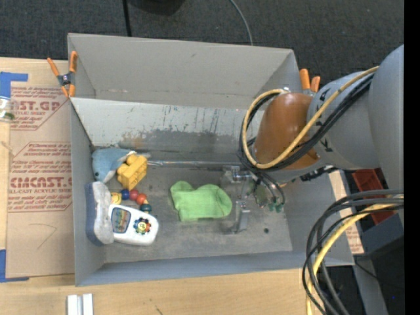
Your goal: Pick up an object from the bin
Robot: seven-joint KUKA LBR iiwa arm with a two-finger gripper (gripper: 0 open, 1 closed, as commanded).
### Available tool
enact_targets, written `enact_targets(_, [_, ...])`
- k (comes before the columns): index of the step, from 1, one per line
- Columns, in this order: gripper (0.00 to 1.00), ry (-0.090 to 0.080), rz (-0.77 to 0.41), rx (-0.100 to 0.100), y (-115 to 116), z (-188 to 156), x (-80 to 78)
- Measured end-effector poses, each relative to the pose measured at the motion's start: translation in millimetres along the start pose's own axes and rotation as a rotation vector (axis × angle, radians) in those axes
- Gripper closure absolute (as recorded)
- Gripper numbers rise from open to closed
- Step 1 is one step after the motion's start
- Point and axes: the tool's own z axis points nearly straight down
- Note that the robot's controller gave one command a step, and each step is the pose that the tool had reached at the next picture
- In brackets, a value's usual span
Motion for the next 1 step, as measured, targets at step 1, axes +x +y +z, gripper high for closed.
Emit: enact_targets(1, [0.00, -0.012, 0.120, 0.000, 20.8, 4.2, -11.1])
